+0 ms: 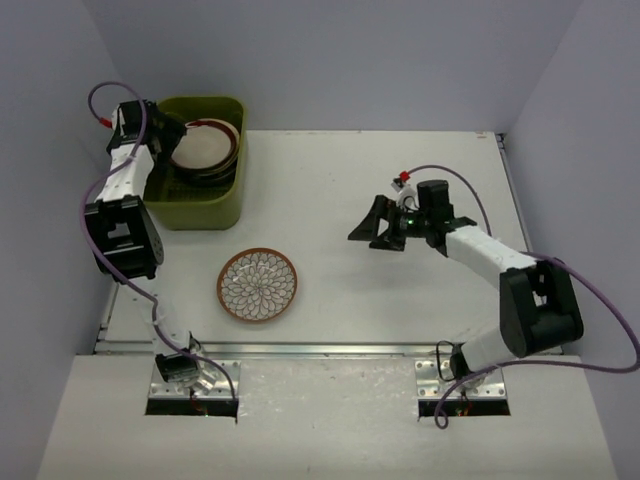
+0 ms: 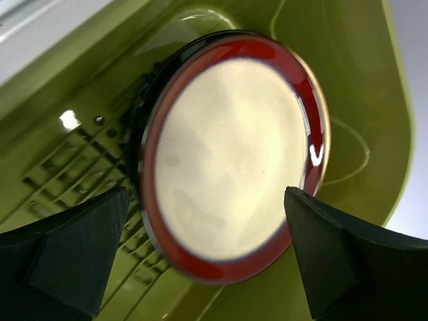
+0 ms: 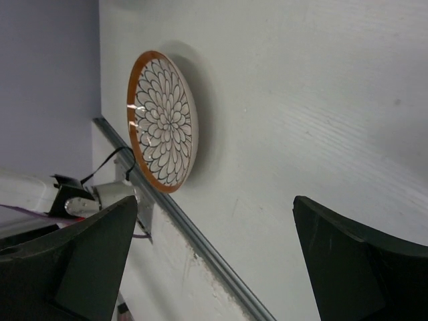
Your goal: Place the plates into the plastic bin on the countertop
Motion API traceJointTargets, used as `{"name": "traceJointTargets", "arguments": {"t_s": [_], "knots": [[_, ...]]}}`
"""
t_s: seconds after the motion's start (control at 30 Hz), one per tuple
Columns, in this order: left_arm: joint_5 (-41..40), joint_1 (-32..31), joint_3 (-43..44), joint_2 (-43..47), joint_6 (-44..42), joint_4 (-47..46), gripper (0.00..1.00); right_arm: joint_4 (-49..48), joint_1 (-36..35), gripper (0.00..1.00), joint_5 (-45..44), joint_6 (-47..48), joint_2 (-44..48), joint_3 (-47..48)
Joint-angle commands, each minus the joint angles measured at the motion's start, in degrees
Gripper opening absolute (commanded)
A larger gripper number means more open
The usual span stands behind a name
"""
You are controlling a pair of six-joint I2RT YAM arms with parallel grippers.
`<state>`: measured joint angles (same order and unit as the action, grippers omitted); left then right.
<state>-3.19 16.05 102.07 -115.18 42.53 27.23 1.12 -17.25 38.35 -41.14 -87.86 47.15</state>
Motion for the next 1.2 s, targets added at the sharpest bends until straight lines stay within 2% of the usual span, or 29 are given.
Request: {"name": "traceJointTargets", "arguments": {"t_s": [0.0, 0.07, 0.13, 0.23, 0.3, 0.4, 0.47, 0.5, 0.53, 0.57, 0.67, 0.7, 0.73, 0.87, 0.93, 1.03, 1.1, 1.17], "knots": [[-0.68, -0.19, -1.57, 9.69, -5.92, 4.55, 1.0, -7.29, -9.38, 0.99, -3.63, -2.81, -11.55, 6.11], [1.95, -0.06, -5.59, 14.97, -6.05, 4.75, 1.0, -10.58, -12.1, 0.99, -1.94, -5.26, -17.22, 9.51], [4.51, -0.06, -16.29, 24.36, -6.16, -0.76, 1.0, -13.81, -15.45, 0.99, -0.04, -6.93, -26.17, 13.16], [8.26, -0.41, -31.99, 39.79, -6.71, -9.29, 1.0, -16.0, -18.59, 0.99, 0.68, -9.03, -33.6, 18.25], [12.15, -0.69, -36.49, 46.69, -6.16, -12.97, 1.0, -16.28, -20.09, 0.98, -0.23, -9.62, -36.66, 20.86], [17.97, -2.9, -45.8, 54.6, -5.29, -15.75, 1.0, -15.1, -21.71, 0.83, -1.11, -11.64, -41.97, 24.58], [18.02, -3.99, -46.58, 57.48, -6.11, -14.96, 1.0, -15.55, -22.0, 0.7, -1.17, -12.03, -42.92, 24.6], [18.47, -4.71, -47.04, 59.05, -7.36, -13.88, 1.0, -16.16, -22.13, 0.56, -1.18, -12.28, -43.7, 23.84], [18.3, -4.78, -46.99, 59.66, -7.48, -12.48, 1.0, -16.43, -22.22, 0.55, -1.34, -12.09, -43.61, 23.3], [18.12, -5.73, -46.09, 60.14, -9.15, -9.86, 1.0, -16.73, -22.22, 0.44, -1.22, -11.55, -43.37, 22.52], [17.66, -7.51, -45.49, 60.9, -12.14, -6.54, 1.0, -17.81, -22.22, 0.23, -0.37, -9.15, -41.58, 19.7], [17.77, -8.1, -45.59, 61.24, -13.08, -5.89, 1.0, -18.38, -22.22, 0.14, -0.09, -8.22, -40.7, 18.59], [18.19, -8.42, -45.83, 61.39, -13.65, -5.41, 1.0, -18.63, -22.22, 0.0, 0.04, -7.9, -39.96, 17.86], [22.36, -11.04, -45.87, 61.1, -17.81, -3.35, 1.0, -20.56, -20.27, 0.0, -0.29, -8.53, -33.76, 10.97], [24.2, -12.92, -45.18, 60.77, -19.92, -2.03, 1.0, -23.53, -16.88, 0.0, 0.75, -11.49, -28.45, 5.74], [27.4, -18.02, -43.35, 59.01, -22.72, 0.77, 1.0, -25.22, -8.02, 0.0, 3.71, -14.54, -17.99, -1.14], [29.69, -21.53, -42.23, 57.65, -24.43, 1.77, 1.0, -19.87, -3.58, 0.0, 3.6, -10.44, -11.94, -1.61], [31.5, -23.43, -42.86, 55.89, -24.59, 1.7, 1.0, -8.36, -2.42, 0.0, -0.69, -2.6, -5.28, 1.05]]}}
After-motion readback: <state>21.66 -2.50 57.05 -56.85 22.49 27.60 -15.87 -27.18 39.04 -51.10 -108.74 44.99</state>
